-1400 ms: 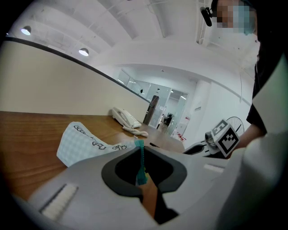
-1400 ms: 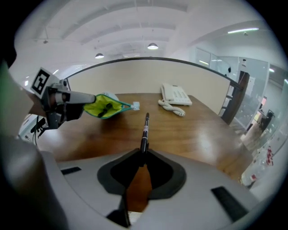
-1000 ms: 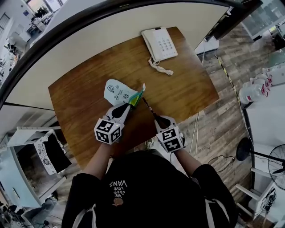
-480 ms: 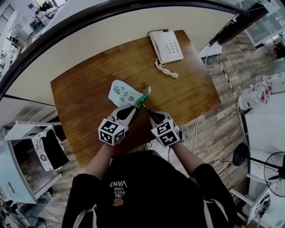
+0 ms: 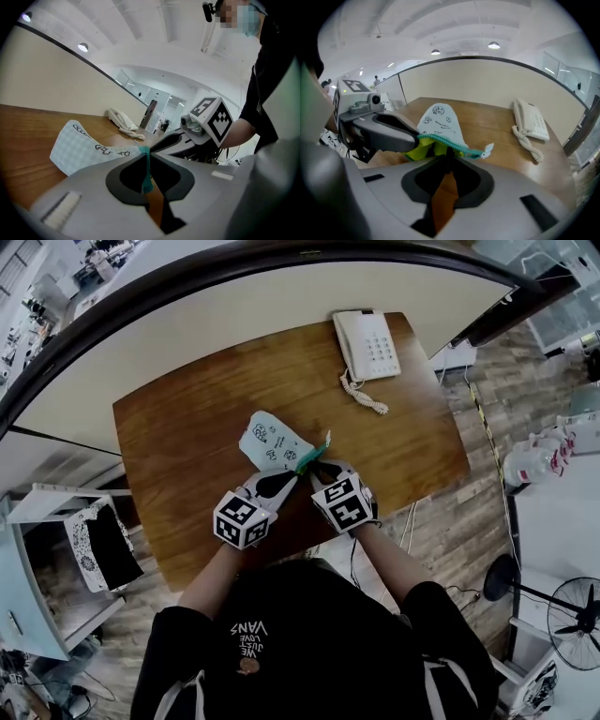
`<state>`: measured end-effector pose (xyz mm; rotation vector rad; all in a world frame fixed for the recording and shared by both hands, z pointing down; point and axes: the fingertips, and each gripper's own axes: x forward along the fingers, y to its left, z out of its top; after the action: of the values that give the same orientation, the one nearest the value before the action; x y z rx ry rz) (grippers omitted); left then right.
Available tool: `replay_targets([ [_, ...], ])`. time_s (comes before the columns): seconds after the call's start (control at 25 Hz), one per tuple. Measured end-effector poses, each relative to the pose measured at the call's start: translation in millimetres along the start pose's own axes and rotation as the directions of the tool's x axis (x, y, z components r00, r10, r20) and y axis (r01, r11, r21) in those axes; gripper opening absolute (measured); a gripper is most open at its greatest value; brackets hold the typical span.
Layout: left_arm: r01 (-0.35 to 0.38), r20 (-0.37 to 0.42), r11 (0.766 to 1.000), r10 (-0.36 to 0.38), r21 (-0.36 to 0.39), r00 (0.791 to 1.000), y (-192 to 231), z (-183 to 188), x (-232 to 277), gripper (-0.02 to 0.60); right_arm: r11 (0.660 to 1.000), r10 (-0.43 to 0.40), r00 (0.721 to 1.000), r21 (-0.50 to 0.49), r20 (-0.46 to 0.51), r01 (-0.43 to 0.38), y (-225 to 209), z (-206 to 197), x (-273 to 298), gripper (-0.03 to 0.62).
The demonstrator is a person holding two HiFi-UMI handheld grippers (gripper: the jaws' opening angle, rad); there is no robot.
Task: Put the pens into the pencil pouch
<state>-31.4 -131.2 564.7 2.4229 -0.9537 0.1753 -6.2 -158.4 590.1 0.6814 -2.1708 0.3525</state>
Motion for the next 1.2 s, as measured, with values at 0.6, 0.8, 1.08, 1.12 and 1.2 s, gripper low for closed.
replay_targets([
  [0.6, -0.012, 0.021, 0.997, 0.013, -0.075, 1.0, 18.0, 0.6, 0.3, 0.032, 0.98, -0.017, 0.994, 0.199, 0.104, -0.004, -15.5, 8.6, 8.9, 0.107],
  [0.8, -0.036, -0.005, 0.997, 0.035, -0.064, 0.999, 20.0, -5.4, 4.9, 0.032, 0.954, -0.082, 0.99, 0.296, 0.118, 0.044, -31.0, -11.8, -14.5, 0.107],
  [1.08, -0.104, -0.026, 0.994, 0.103, -0.032, 0.994, 24.6, -11.0, 9.4, 0.034, 0.918, -0.153, 0.979, 0.386, 0.132, 0.092, -46.3, -39.6, -48.2, 0.107],
  [1.12, -0.114, -0.027, 0.993, 0.113, -0.031, 0.993, 24.8, -11.9, 9.3, 0.035, 0.914, -0.159, 0.978, 0.394, 0.135, 0.094, -46.7, -42.6, -52.6, 0.107],
  [1.2, -0.133, -0.029, 0.991, 0.132, -0.029, 0.991, 24.8, -13.7, 9.4, 0.035, 0.909, -0.163, 0.976, 0.407, 0.142, 0.093, -46.4, -47.7, -60.1, 0.107],
])
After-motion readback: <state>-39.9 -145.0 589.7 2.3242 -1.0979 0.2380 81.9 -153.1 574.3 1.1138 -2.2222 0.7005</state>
